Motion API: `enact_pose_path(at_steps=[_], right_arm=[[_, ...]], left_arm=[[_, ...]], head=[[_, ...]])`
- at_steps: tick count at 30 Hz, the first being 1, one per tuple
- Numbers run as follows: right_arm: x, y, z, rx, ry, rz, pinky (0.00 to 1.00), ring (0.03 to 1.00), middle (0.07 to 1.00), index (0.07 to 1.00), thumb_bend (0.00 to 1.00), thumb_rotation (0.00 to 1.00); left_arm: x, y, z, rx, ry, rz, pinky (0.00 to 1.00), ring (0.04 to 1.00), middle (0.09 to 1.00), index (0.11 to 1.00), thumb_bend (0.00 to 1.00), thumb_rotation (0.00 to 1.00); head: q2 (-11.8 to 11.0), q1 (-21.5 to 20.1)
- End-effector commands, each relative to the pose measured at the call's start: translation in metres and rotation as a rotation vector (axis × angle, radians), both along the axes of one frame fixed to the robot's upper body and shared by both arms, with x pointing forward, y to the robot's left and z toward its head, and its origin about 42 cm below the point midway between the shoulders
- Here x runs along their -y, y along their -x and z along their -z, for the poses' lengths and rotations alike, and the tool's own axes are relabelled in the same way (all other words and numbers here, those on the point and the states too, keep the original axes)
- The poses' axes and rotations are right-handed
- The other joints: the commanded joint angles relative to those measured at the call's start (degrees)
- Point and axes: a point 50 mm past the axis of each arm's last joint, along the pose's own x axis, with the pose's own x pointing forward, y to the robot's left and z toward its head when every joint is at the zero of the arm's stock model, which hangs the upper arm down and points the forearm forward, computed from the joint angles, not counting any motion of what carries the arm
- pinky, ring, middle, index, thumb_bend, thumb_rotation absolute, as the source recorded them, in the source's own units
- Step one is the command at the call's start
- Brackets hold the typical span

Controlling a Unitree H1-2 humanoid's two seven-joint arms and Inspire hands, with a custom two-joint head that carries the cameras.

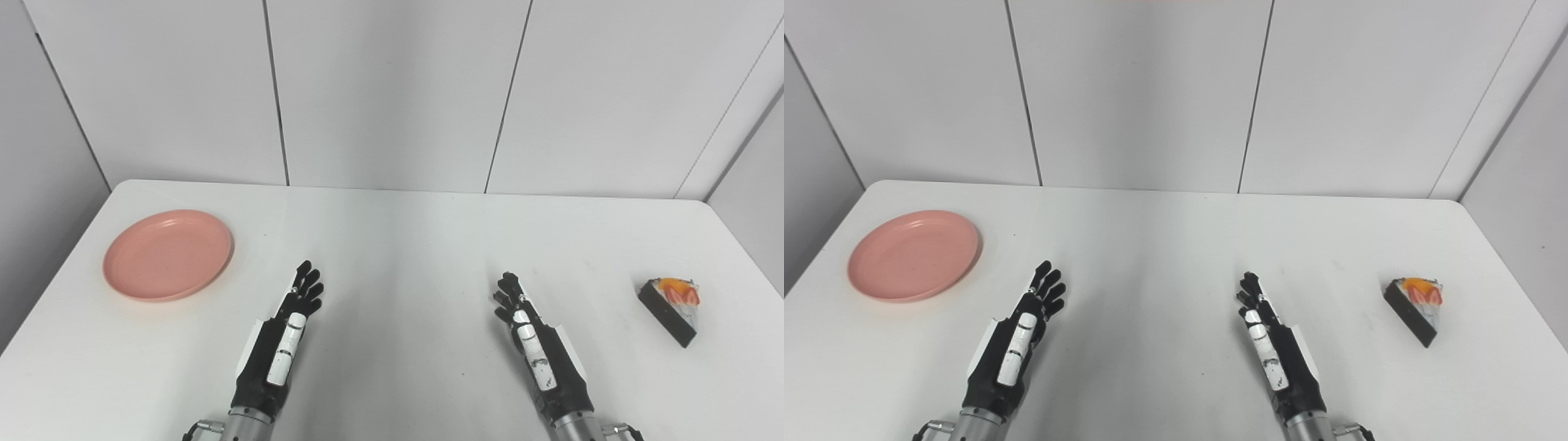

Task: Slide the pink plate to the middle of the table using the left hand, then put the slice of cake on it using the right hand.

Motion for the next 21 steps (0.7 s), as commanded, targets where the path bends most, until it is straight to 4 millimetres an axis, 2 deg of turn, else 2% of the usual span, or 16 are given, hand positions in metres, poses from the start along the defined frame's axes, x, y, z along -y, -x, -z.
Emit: enact_pose_path(at_steps=[1,21], right_arm=[[0.0003,0.0081,0.0144,-0.054,-0.003,0.004,0.96,0.951,0.972,0.977,0.37,1.0],[0.0006,0.007,0.0158,-0.048,0.0,0.005,0.95,0.948,0.968,0.974,0.36,1.0]], left_arm=[[-0.0057,0.0205,0.0419,-0.154,0.005,-0.009,0.95,0.958,0.98,0.975,0.5,1.0],[-0.0056,0.0191,0.0438,-0.152,0.002,-0.006,0.94,0.955,0.978,0.972,0.5,1.0]], head=[[0.1,0.0],[-0.3,0.1]])
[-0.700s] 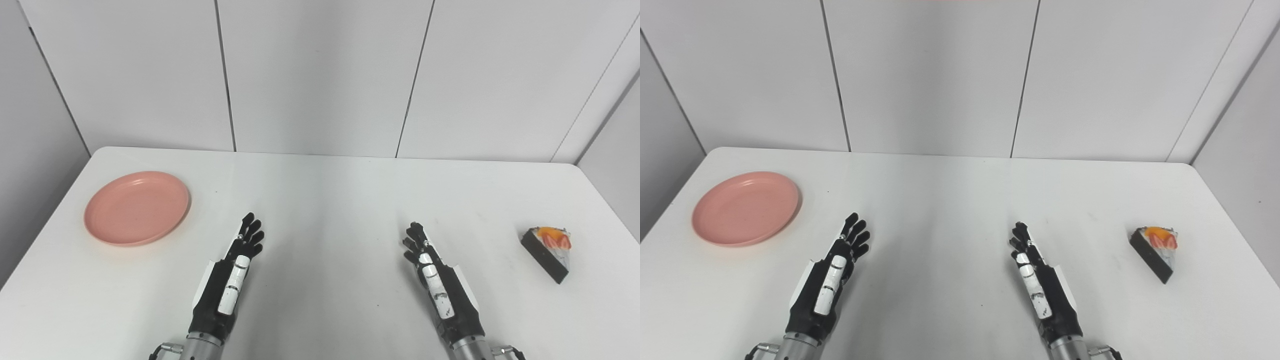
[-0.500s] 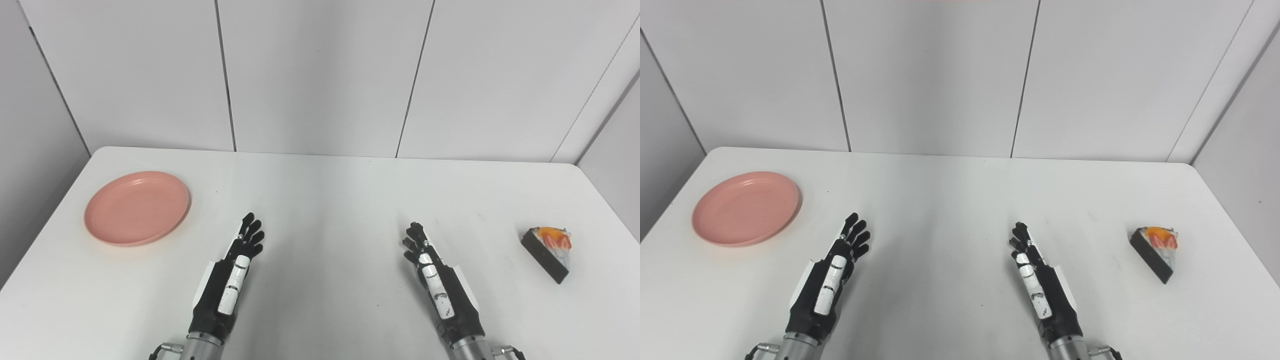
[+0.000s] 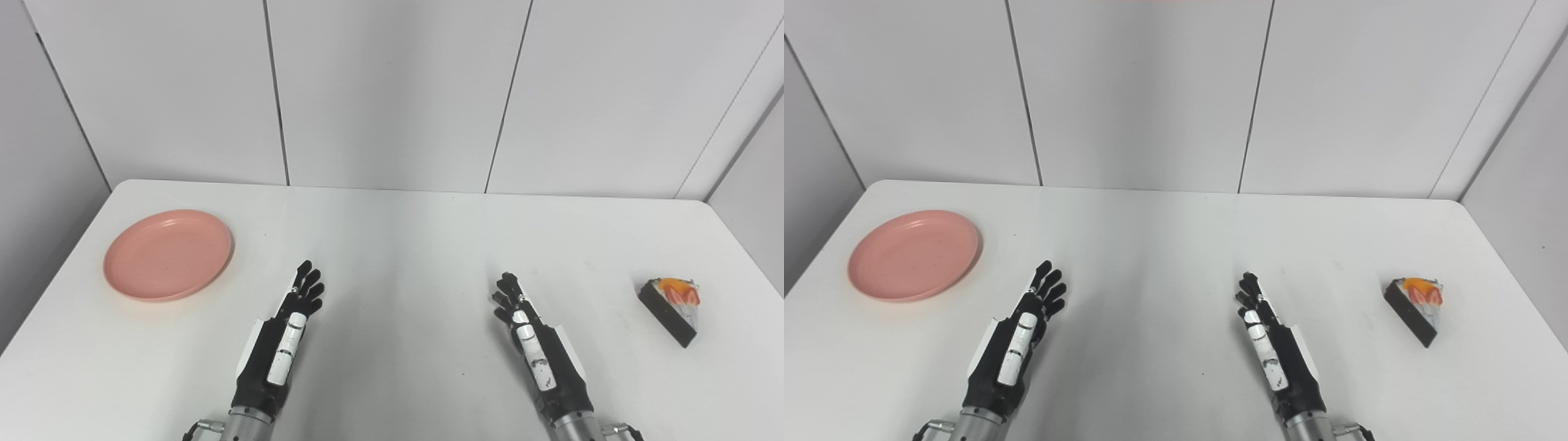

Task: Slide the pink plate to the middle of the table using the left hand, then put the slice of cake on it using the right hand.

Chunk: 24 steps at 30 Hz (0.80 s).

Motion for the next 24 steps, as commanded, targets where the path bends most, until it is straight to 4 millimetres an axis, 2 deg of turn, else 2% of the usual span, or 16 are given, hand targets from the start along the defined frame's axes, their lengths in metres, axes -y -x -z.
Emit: enact_pose_path(at_steps=[1,18,22,23,24], right_arm=[[0.0004,0.0071,0.0153,-0.046,-0.005,0.006,0.95,0.947,0.968,0.974,0.36,1.0],[0.0017,0.0074,0.0162,-0.049,-0.009,0.003,0.96,0.952,0.969,0.975,0.37,1.0],[0.0049,0.0075,0.0177,-0.043,-0.008,0.0,0.96,0.952,0.971,0.976,0.37,1.0],[0.0068,0.0074,0.018,-0.044,-0.005,0.0,0.96,0.954,0.974,0.978,0.37,1.0],[0.0084,0.0071,0.0183,-0.046,-0.003,0.001,0.96,0.955,0.976,0.98,0.37,1.0]], left_arm=[[-0.0056,0.0198,0.0437,-0.153,0.002,-0.007,0.94,0.955,0.978,0.972,0.5,1.0],[-0.0045,0.0201,0.044,-0.157,0.002,-0.004,0.95,0.957,0.978,0.974,0.51,1.0],[-0.0014,0.0193,0.0459,-0.154,0.002,-0.003,0.94,0.955,0.976,0.971,0.51,1.0],[0.0005,0.0189,0.0462,-0.153,-0.001,-0.001,0.93,0.953,0.974,0.969,0.5,1.0],[0.0024,0.0186,0.0466,-0.153,-0.002,0.0,0.93,0.953,0.974,0.968,0.5,1.0]], head=[[0.0,0.0],[-0.3,0.9],[-1.1,3.6],[-1.8,5.9],[-2.0,6.5]])
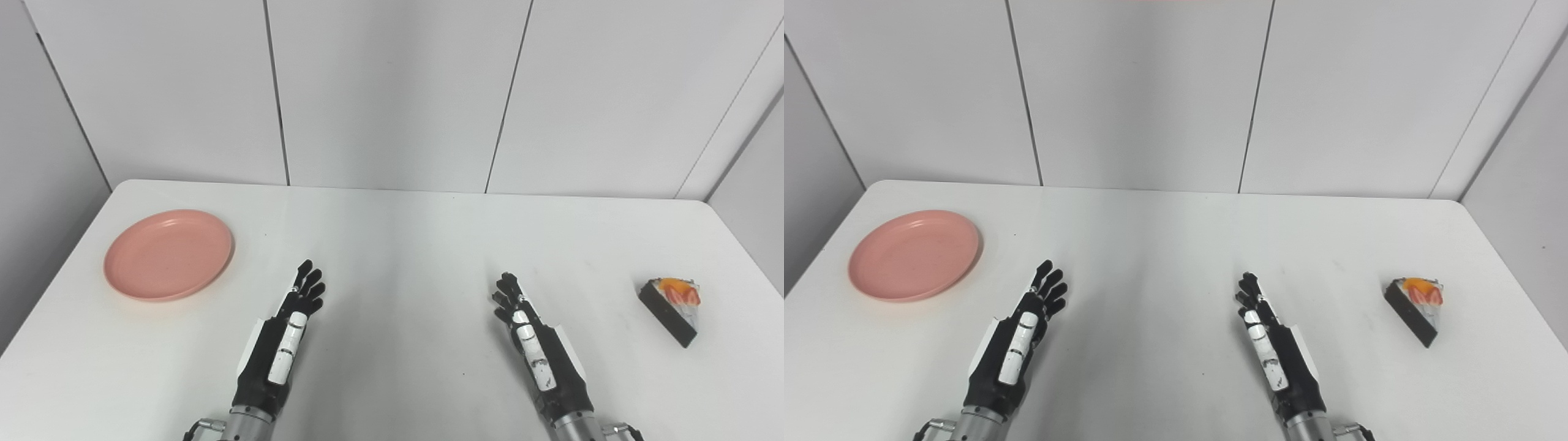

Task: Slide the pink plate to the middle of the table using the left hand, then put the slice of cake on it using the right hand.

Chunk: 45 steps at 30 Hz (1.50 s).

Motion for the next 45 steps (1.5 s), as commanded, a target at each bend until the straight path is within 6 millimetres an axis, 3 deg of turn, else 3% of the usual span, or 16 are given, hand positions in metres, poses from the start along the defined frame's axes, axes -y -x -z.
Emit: enact_pose_path(at_steps=[1,4,5,8,18,22,29,38,45], right_arm=[[0.009,0.007,0.018,-0.043,0.001,0.006,0.96,0.956,0.977,0.982,0.37,1.0],[0.014,0.006,0.019,-0.045,-0.003,0.006,0.97,0.961,0.982,0.987,0.37,1.0],[0.016,0.005,0.02,-0.05,-0.006,0.006,0.97,0.963,0.983,0.989,0.38,1.0],[0.022,0.004,0.022,-0.072,-0.022,0.007,0.99,0.977,0.993,0.997,0.4,1.0],[0.032,-0.001,0.028,-0.115,-0.061,0.005,1.0,1.0,1.0,1.0,0.37,1.0],[0.034,-0.003,0.031,-0.117,-0.054,-0.003,1.0,1.0,1.0,1.0,0.37,1.0],[0.034,-0.003,0.031,-0.112,-0.05,-0.006,1.0,1.0,1.0,1.0,0.46,1.0],[0.028,-0.001,0.029,-0.122,-0.062,0.0,1.0,1.0,1.0,1.0,0.42,1.0],[0.022,0.001,0.027,-0.12,-0.069,-0.003,1.0,1.0,1.0,1.0,0.38,1.0]], left_arm=[[0.001,0.02,0.047,-0.153,-0.004,-0.009,0.93,0.952,0.974,0.966,0.5,1.0],[0.007,0.018,0.048,-0.159,-0.003,-0.01,0.92,0.95,0.974,0.962,0.5,1.0],[0.01,0.017,0.048,-0.163,-0.003,-0.01,0.92,0.949,0.973,0.962,0.49,1.0],[0.02,0.015,0.049,-0.165,-0.008,-0.006,0.91,0.947,0.972,0.963,0.49,1.0],[0.041,0.01,0.048,-0.172,-0.039,-0.011,0.91,0.957,0.981,0.966,0.49,1.0],[0.045,0.009,0.048,-0.171,-0.043,-0.015,0.91,0.96,0.981,0.966,0.48,1.0],[0.047,0.009,0.048,-0.17,-0.043,-0.015,0.93,0.968,0.985,0.969,0.46,1.0],[0.044,0.01,0.044,-0.181,-0.024,-0.023,0.93,0.96,0.978,0.972,0.46,1.0],[0.039,0.008,0.023,-0.13,0.004,-0.014,0.94,0.952,0.97,0.961,0.48,1.0]], head=[[-0.6,1.8],[-1.4,4.2],[-2.4,7.4],[-3.8,11.2],[-6.5,18.2],[-6.7,18.9],[-6.4,18.3],[-5.9,17.8],[-5.3,17.2]])
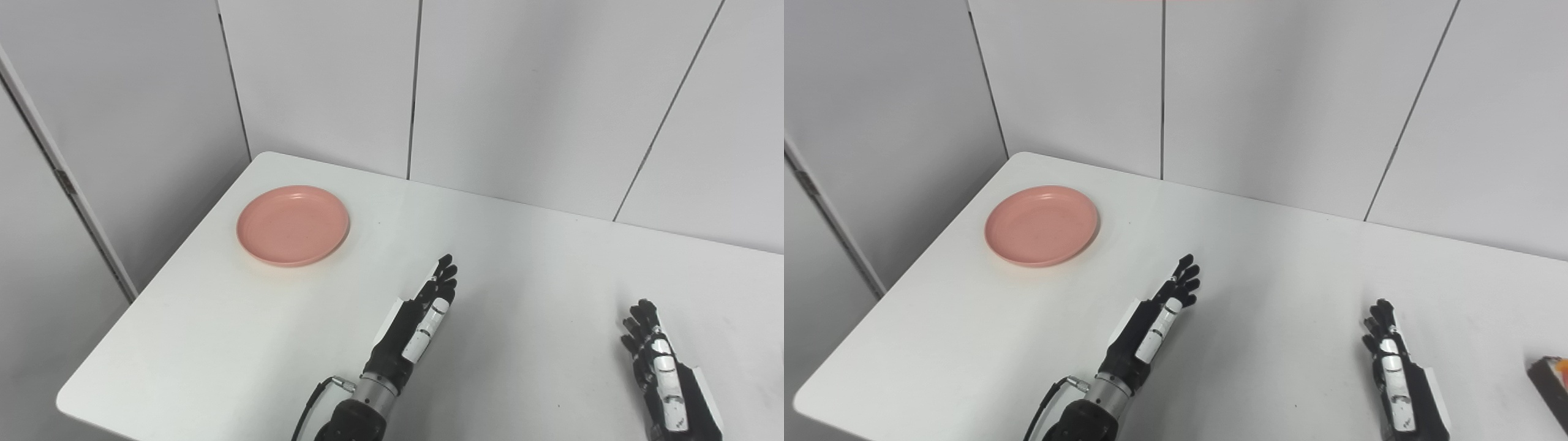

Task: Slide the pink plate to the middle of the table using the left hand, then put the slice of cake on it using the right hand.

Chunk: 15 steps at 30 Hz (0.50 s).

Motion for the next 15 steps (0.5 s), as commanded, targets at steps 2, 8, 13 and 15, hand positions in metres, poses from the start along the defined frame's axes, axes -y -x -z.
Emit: enact_pose_path(at_steps=[2,8,13,15], right_arm=[[-0.001,0.02,0.028,-0.096,-0.02,0.01,1.0,1.0,1.0,1.0,0.37,1.0],[-0.006,0.021,0.025,-0.101,-0.029,0.014,1.0,1.0,1.0,1.0,0.37,1.0],[-0.008,0.022,0.025,-0.101,-0.026,0.013,1.0,1.0,1.0,1.0,0.37,1.0],[-0.008,0.023,0.024,-0.104,-0.027,0.017,1.0,1.0,1.0,1.0,0.38,1.0]], left_arm=[[-0.005,0.016,0.018,-0.072,0.003,0.014,0.95,0.958,0.975,0.966,0.48,1.0],[-0.012,0.004,-0.011,0.014,-0.002,0.021,0.95,0.949,0.964,0.956,0.48,1.0],[-0.018,-0.005,-0.042,0.081,-0.021,0.029,0.92,0.934,0.95,0.947,0.48,1.0],[-0.021,-0.009,-0.057,0.108,-0.018,0.034,0.92,0.931,0.945,0.94,0.48,1.0]], head=[[0.2,-0.2],[0.6,-0.2],[0.8,-0.1],[0.8,-0.1]])
